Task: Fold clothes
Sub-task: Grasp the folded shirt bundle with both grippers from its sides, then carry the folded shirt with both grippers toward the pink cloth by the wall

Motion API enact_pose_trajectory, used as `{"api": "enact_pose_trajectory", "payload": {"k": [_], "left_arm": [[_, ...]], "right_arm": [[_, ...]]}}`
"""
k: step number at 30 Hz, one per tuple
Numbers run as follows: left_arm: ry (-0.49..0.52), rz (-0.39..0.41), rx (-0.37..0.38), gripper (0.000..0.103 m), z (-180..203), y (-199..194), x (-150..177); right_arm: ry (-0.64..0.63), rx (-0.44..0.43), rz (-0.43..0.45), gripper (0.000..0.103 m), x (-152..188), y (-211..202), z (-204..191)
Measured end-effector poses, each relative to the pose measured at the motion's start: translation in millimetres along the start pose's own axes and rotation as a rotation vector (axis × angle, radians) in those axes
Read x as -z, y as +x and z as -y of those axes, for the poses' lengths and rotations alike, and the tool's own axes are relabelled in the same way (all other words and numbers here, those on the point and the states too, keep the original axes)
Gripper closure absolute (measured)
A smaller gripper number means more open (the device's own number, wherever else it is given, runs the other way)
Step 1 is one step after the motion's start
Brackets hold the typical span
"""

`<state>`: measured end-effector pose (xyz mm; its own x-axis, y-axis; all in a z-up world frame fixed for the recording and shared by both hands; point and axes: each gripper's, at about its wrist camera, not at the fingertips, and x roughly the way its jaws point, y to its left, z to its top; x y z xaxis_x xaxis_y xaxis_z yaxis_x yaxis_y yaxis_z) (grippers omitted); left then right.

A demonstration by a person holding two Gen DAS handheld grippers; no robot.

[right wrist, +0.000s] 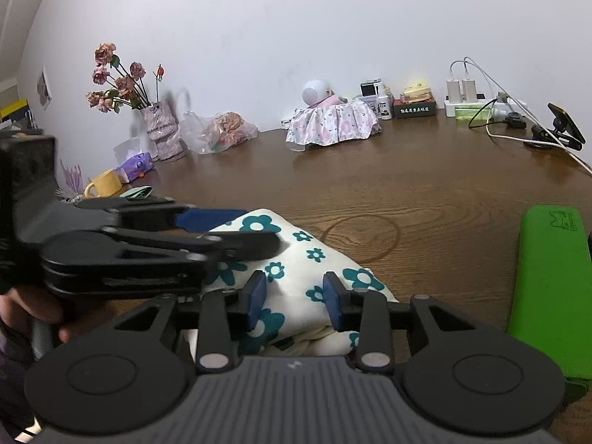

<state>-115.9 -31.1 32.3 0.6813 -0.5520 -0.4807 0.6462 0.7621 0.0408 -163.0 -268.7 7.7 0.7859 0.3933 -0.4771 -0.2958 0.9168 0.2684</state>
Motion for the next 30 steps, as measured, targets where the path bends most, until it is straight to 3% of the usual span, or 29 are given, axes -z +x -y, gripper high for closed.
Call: {"api": "enact_pose_trajectory", "payload": {"k": [7,12,14,15,16,18,22,24,30], "left_arm": [[-0.054,-0.011,0.017,0.061,-4.4,0.2,8.9],[-0.061,0.0,-0.025,0.061,5.6,5.5,9.9],[-0.061,0.007,-0.055,0.058,8.2,5.9,7.4],[-0.065,0.011,-0.063,0.056,8.5,3.9,5.2],[-0.069,0.014,-0.068,0.055,8.7,0.9,2.8],[-0.075,0.06,-0.051,0.056,8.5,-17.9,-0.6],[-0.058,0.141,0.073,0.031,1.4,-54.2,6.9],[-0.046,0.109,0.117,0.031,-1.3,-57.7,16.1],[-0.029,0.004,0.113,0.031,-4.5,-44.9,43.1]], "right_arm": [[0.02,-0.017,0.0,0.069,-3.1,2.9,8.4],[0.053,0.042,0.016,0.069,-8.0,7.8,17.6],[0.058,0.092,0.024,0.053,-10.2,9.4,18.4],[0.06,0.117,0.028,0.03,-11.3,10.1,18.8],[0.063,0.142,0.031,0.025,-12.4,10.9,19.2],[0.08,0.144,0.052,0.026,-14.1,-1.0,21.5],[0.05,0.072,0.084,0.025,-11.2,-34.4,18.1],[0.029,0.027,0.073,0.025,-7.9,-45.4,14.0],[-0.13,-0.034,-0.007,0.024,10.8,-41.8,-18.6]]}}
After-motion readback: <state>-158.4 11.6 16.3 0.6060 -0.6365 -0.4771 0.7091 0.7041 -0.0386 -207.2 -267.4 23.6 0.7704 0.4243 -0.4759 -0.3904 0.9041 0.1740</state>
